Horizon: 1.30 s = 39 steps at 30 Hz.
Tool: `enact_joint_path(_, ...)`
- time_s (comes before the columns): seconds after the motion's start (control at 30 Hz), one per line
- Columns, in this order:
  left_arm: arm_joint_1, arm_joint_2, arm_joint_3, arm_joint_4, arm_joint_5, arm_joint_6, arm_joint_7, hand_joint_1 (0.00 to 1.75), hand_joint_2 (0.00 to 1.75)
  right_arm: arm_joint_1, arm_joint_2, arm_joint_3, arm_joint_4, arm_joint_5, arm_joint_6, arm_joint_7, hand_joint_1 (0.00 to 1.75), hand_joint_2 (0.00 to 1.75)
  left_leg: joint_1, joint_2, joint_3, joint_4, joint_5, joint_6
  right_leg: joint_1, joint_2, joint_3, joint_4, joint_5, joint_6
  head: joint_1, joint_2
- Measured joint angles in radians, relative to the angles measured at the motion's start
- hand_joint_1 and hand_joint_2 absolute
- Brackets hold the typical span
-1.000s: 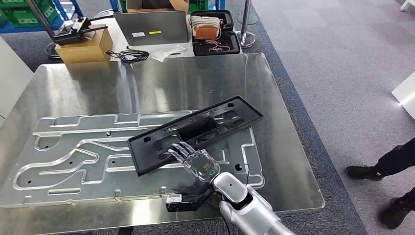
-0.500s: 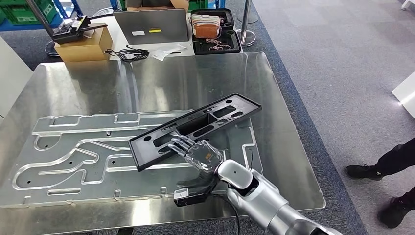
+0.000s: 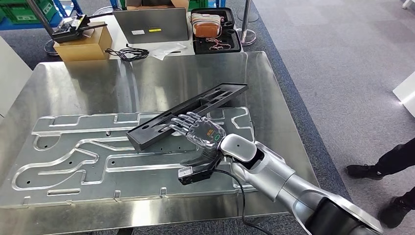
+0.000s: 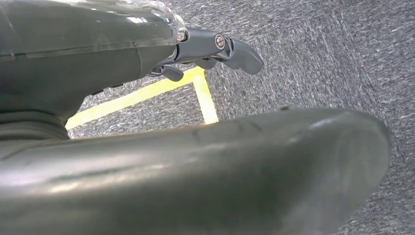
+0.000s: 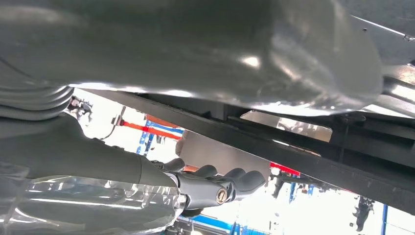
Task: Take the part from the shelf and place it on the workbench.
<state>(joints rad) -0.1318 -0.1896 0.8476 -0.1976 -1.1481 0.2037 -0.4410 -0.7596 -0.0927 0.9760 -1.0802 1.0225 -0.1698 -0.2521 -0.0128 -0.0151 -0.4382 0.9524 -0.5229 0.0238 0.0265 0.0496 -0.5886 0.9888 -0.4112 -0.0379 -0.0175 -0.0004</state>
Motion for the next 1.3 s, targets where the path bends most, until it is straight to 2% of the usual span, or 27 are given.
enact_joint_path(0.3, 0.003, 0.000, 0.001, 0.000, 0.014, 0.004, -0.006, 0.00, 0.00, -0.029, -0.013, 0.035, -0.003, -0.062, -0.025, 0.007, 0.00, 0.00, 0.000, 0.000, 0.000, 0.000, 0.000, 0.000, 0.000, 0.000, 0.000, 0.000, 0.000, 0.000, 0.000, 0.000)
enact_joint_path(0.8, 0.005, 0.000, 0.001, 0.000, 0.014, -0.012, -0.017, 0.00, 0.00, -0.030, -0.021, 0.066, -0.001, -0.076, -0.051, 0.015, 0.00, 0.00, 0.000, 0.000, 0.000, 0.000, 0.000, 0.000, 0.000, 0.000, 0.000, 0.000, 0.000, 0.000, 0.000, 0.000)
enact_joint_path(0.97, 0.005, 0.000, 0.001, 0.000, 0.019, -0.033, -0.017, 0.00, 0.00, -0.025, -0.032, 0.069, -0.001, -0.076, -0.055, 0.024, 0.00, 0.00, -0.005, -0.001, -0.004, 0.009, 0.000, 0.004, -0.003, 0.000, -0.004, 0.000, 0.004, 0.007, 0.000, 0.000)
enact_joint_path(1.07, 0.004, 0.000, 0.001, 0.000, 0.025, -0.049, -0.017, 0.00, 0.00, -0.021, -0.036, 0.070, -0.001, -0.076, -0.060, 0.028, 0.00, 0.00, -0.002, 0.002, 0.000, -0.003, 0.017, 0.012, -0.003, 0.000, -0.005, -0.003, 0.009, 0.019, 0.000, 0.000)
enact_joint_path(1.13, 0.002, -0.002, 0.002, 0.000, 0.030, -0.059, -0.018, 0.00, 0.00, -0.022, -0.039, 0.070, -0.001, -0.074, -0.065, 0.029, 0.00, 0.00, 0.006, 0.008, 0.004, -0.025, 0.035, 0.021, -0.003, -0.013, -0.026, 0.037, -0.020, 0.030, 0.000, 0.000)
enact_joint_path(1.23, 0.003, -0.002, 0.002, 0.000, 0.033, -0.066, -0.019, 0.00, 0.00, -0.015, -0.043, 0.072, 0.000, -0.071, -0.069, 0.029, 0.00, 0.00, 0.008, 0.015, -0.004, -0.025, 0.041, 0.025, -0.019, -0.036, -0.117, 0.223, -0.105, 0.048, 0.001, 0.000)
enact_joint_path(1.27, 0.004, -0.002, 0.002, 0.000, 0.033, -0.067, -0.019, 0.00, 0.00, -0.011, -0.044, 0.074, 0.000, -0.071, -0.069, 0.029, 0.00, 0.00, 0.009, 0.016, -0.009, -0.019, 0.039, 0.023, -0.026, -0.040, -0.140, 0.267, -0.111, 0.054, 0.001, 0.000)
enact_joint_path(1.3, 0.005, -0.002, 0.002, 0.000, 0.033, -0.068, -0.019, 0.00, 0.00, -0.008, -0.045, 0.074, 0.001, -0.070, -0.069, 0.029, 0.00, 0.00, 0.010, 0.016, -0.014, -0.011, 0.035, 0.020, -0.032, -0.042, -0.145, 0.275, -0.098, 0.059, 0.001, 0.000)
